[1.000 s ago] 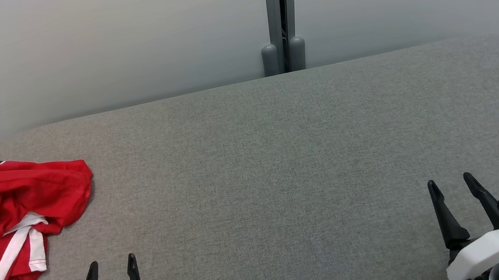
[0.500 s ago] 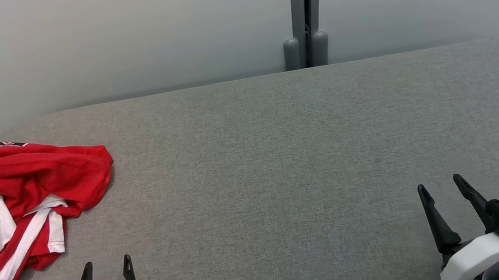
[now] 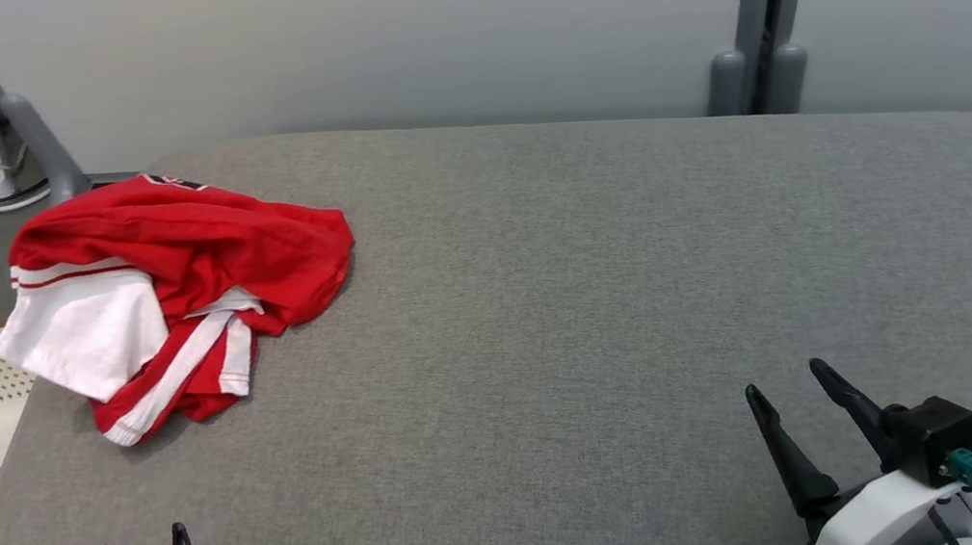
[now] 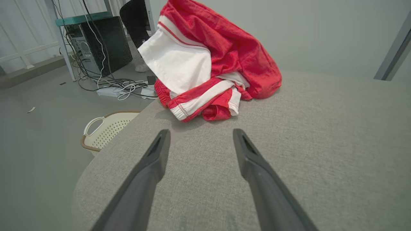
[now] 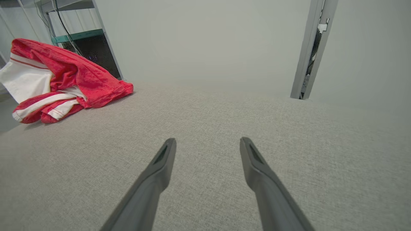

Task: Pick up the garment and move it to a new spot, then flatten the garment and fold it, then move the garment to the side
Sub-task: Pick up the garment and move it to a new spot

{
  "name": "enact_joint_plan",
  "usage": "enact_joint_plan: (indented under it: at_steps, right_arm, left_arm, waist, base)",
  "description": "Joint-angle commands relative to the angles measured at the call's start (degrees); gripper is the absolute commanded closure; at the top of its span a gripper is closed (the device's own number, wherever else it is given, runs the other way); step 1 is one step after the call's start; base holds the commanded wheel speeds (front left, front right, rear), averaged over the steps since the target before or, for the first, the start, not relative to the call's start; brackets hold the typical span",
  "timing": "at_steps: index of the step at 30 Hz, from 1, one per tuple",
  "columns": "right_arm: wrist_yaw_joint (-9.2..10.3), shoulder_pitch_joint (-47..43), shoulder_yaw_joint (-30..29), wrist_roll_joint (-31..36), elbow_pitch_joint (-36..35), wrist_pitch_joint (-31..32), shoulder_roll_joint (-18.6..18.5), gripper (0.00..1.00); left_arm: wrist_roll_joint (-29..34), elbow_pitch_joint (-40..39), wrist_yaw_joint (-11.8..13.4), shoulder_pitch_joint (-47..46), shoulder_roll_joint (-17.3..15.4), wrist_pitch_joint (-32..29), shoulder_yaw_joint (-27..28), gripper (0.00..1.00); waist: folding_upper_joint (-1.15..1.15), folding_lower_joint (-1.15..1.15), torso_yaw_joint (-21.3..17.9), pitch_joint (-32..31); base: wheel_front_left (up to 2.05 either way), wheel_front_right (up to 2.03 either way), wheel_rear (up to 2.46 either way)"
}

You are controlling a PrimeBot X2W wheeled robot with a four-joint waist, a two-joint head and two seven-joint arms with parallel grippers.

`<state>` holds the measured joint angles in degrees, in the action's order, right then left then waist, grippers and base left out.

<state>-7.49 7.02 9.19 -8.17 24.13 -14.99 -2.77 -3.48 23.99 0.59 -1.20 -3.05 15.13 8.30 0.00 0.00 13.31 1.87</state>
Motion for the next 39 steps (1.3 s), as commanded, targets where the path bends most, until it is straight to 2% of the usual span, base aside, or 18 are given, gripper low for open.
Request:
enact_joint_plan:
  at_steps: [1, 3, 8, 16, 20, 25, 32, 39]
  right_arm:
    - [0.0, 0.3, 1.2, -0.5, 0.3, -0.3, -0.3, 0.0]
    - [0.0, 0.7, 2.8, -0.9, 0.6, -0.3, -0.3, 0.0]
    - [0.0, 1.1, 4.4, -1.5, 1.3, -0.3, -0.4, 0.0]
    - [0.0, 2.1, 6.1, -1.0, 1.9, -0.3, -1.0, 0.0]
    - [0.0, 3.2, 6.7, -0.8, 1.9, -0.3, -1.9, 0.0]
    - [0.0, 4.6, 7.7, -1.1, 2.2, -0.3, -2.9, 0.0]
    - [0.0, 6.8, 8.6, -1.7, 2.1, -0.3, -4.1, 0.0]
    - [0.0, 8.9, 9.5, -2.2, 2.9, -0.2, -4.8, 0.0]
  left_arm:
    - [-0.1, 0.2, 0.0, 1.2, -0.4, 0.0, 0.9, 0.0]
    - [-0.2, 0.2, 0.0, 1.3, -0.3, 0.0, 1.9, 0.0]
    - [-0.2, 0.5, 0.6, 1.6, -0.1, 0.0, 2.6, 0.0]
    - [-1.3, 1.7, -1.5, -1.4, -0.2, 0.0, 3.6, 0.0]
    - [-1.0, 3.4, -2.3, -6.0, -1.8, 0.0, 4.8, 0.0]
    - [-0.3, 4.8, -3.6, -13.7, -5.9, 0.0, 5.8, 0.0]
    - [0.8, 12.5, -5.7, -26.6, -13.1, -0.2, 4.1, 0.0]
    - [0.2, 20.8, -7.2, -38.6, -18.4, -6.0, 2.0, 0.0]
  waist:
    - [0.0, 0.0, 3.2, 0.2]
    - [0.0, 0.0, 5.0, 0.4]
    - [0.0, 0.0, 6.1, 0.7]
    - [0.0, 0.0, 5.0, 3.0]
    - [0.0, 0.0, 3.9, 5.4]
    - [0.0, 0.0, 2.4, 8.8]
    - [0.0, 0.0, 0.7, 13.4]
    - [0.0, 0.0, -0.9, 17.2]
  base:
    - [0.0, 0.0, 0.0]
    - [0.0, 0.0, 0.0]
    - [0.0, 0.0, 0.0]
    - [0.0, 0.0, 0.0]
    - [0.0, 0.0, 0.0]
    - [0.0, 0.0, 0.0]
    - [0.0, 0.0, 0.0]
    - [0.0, 0.0, 0.0]
